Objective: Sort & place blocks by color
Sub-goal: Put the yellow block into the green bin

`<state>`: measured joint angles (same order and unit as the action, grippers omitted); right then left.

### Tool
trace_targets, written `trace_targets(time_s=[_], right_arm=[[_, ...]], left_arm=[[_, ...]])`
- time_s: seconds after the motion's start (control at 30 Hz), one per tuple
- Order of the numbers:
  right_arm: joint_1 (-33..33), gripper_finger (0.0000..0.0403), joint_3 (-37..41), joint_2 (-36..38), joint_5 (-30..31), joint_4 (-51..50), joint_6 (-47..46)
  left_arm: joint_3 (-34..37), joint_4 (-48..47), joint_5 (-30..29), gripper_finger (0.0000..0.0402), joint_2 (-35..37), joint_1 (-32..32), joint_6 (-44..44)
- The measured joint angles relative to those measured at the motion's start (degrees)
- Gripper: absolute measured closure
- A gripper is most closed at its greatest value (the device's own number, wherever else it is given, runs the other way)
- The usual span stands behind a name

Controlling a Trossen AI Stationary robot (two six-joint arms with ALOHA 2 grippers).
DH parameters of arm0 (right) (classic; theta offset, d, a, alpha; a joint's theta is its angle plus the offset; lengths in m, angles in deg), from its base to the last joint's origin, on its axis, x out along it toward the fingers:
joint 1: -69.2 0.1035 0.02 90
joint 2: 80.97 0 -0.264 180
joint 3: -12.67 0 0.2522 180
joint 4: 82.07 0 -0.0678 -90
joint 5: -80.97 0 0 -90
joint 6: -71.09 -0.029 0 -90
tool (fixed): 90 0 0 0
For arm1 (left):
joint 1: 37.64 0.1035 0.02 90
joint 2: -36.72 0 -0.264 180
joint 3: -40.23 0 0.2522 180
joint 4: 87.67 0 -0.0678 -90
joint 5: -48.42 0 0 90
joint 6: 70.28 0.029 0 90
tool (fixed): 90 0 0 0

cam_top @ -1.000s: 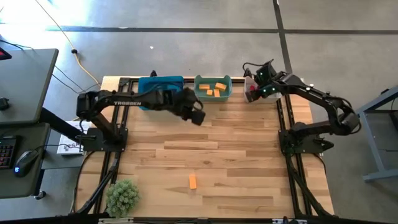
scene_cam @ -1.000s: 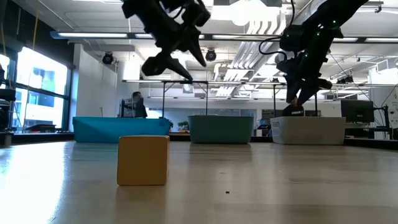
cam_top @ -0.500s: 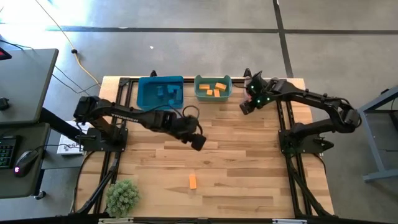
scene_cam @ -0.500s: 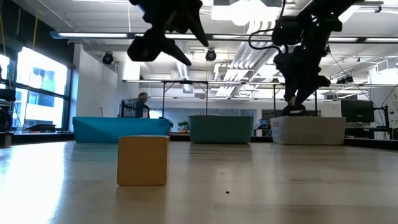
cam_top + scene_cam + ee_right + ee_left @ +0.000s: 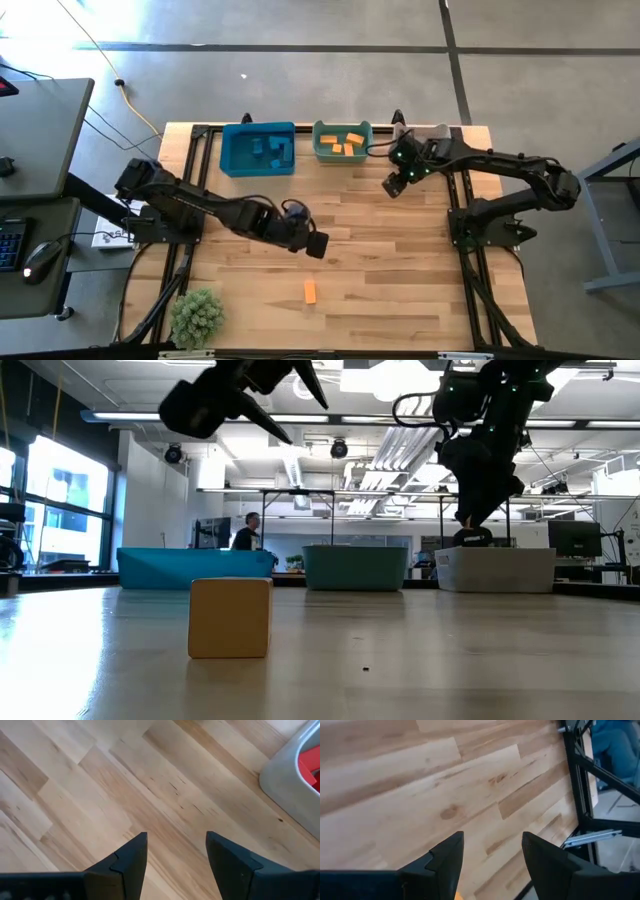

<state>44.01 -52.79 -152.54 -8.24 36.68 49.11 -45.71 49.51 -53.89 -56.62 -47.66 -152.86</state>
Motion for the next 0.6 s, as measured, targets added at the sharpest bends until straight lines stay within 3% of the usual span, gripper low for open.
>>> trace_targets(time_s=[0.6], right_arm=[[0.29,0.0214,0.0,-0.02,0.48,0.1,9.4]], left_arm=[[0.0,-0.28,-6.59,0.0212,0.0,-8.1,-15.93]])
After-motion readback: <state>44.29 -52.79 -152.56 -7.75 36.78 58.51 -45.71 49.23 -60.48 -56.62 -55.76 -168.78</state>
